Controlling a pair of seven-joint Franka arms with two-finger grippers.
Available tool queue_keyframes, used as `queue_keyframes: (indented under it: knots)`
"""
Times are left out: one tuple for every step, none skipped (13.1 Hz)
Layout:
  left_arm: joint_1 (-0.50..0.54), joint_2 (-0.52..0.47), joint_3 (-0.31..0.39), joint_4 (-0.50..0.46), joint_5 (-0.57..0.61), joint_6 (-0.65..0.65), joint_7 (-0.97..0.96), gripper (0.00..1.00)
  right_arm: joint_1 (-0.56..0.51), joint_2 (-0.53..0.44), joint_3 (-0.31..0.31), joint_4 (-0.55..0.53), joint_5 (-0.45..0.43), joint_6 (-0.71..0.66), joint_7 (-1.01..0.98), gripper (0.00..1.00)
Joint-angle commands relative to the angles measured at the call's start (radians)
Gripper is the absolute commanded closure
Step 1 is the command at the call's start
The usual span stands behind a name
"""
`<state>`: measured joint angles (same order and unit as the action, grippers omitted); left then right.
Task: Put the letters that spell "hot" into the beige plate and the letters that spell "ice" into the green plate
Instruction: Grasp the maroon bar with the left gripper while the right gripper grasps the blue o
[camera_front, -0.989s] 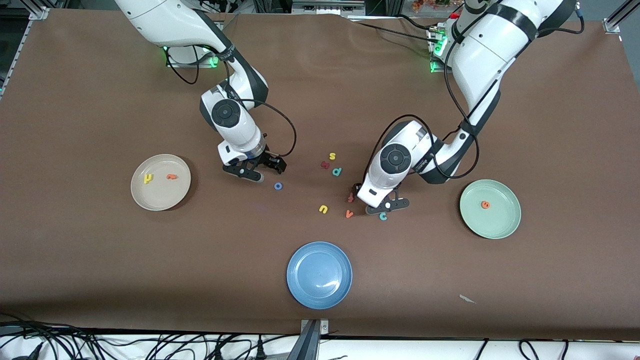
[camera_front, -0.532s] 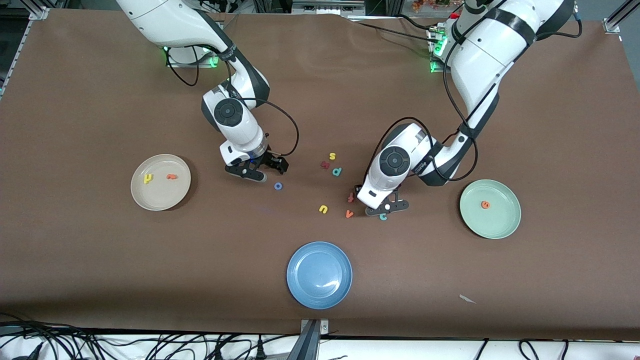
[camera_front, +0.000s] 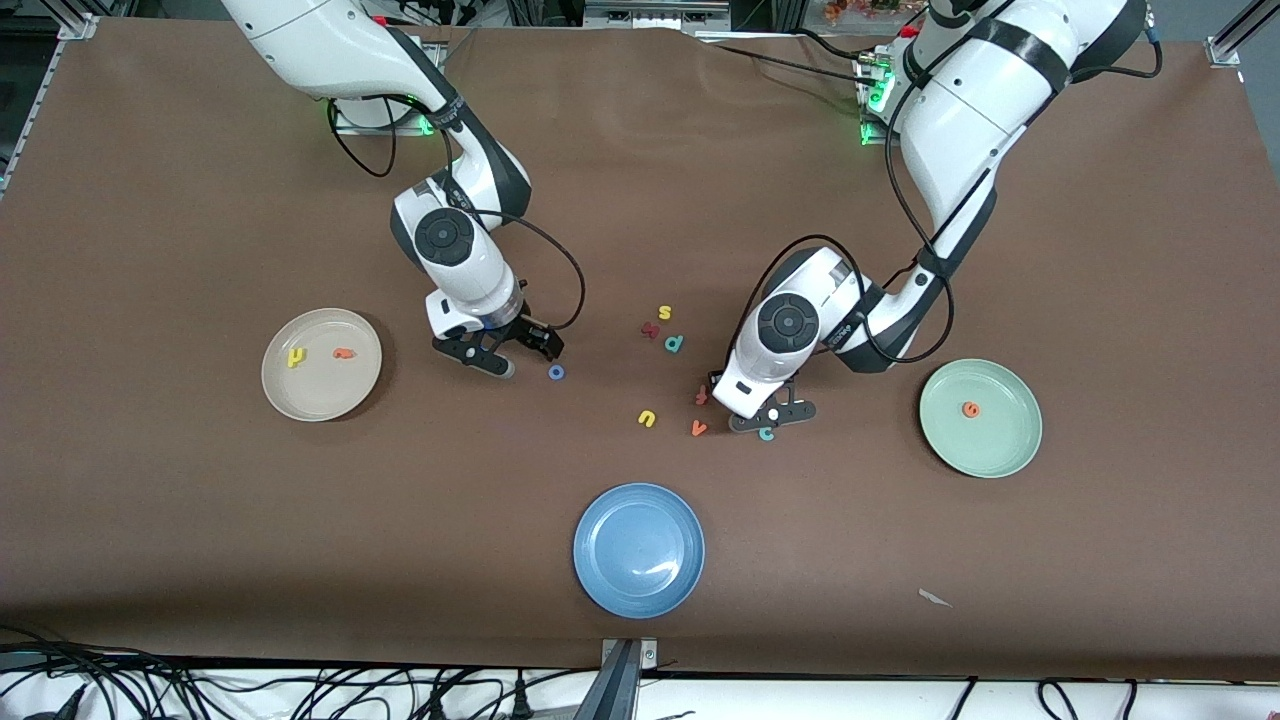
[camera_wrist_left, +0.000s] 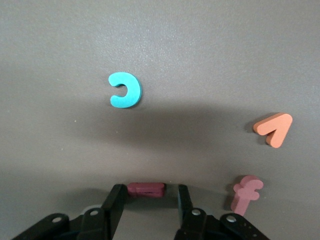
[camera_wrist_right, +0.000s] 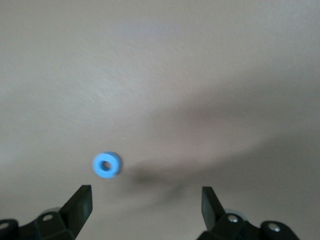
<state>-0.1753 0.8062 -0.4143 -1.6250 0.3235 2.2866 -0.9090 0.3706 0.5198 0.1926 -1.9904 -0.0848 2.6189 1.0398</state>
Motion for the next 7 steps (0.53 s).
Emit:
queue_keyframes:
  knots:
    - [-0.009, 0.019, 0.008, 0.019, 0.028, -0.007, 0.012, 0.55, 0.017, 0.008, 0.002, 0.068, -0.016, -0.026, 0.083, 0.04]
    - [-0.009, 0.021, 0.008, 0.019, 0.028, -0.006, 0.012, 0.56, 0.027, 0.015, 0.002, 0.079, -0.016, -0.025, 0.086, 0.04]
    - [-0.009, 0.021, 0.008, 0.019, 0.029, -0.006, 0.013, 0.58, 0.030, 0.020, 0.002, 0.084, -0.018, -0.025, 0.086, 0.04]
    - [-0.009, 0.021, 0.008, 0.019, 0.029, -0.006, 0.015, 0.58, 0.030, 0.022, 0.002, 0.085, -0.018, -0.023, 0.086, 0.05]
    - [-0.007, 0.021, 0.008, 0.019, 0.029, -0.006, 0.015, 0.59, 0.030, 0.026, 0.002, 0.087, -0.016, -0.020, 0.088, 0.05]
    - [-0.009, 0.021, 0.008, 0.019, 0.031, -0.006, 0.016, 0.61, 0.036, 0.043, 0.002, 0.108, -0.015, -0.020, 0.089, 0.05]
    - [-0.007, 0.024, 0.008, 0.019, 0.031, -0.006, 0.016, 0.62, 0.039, 0.058, 0.002, 0.123, -0.013, -0.020, 0.089, 0.05]
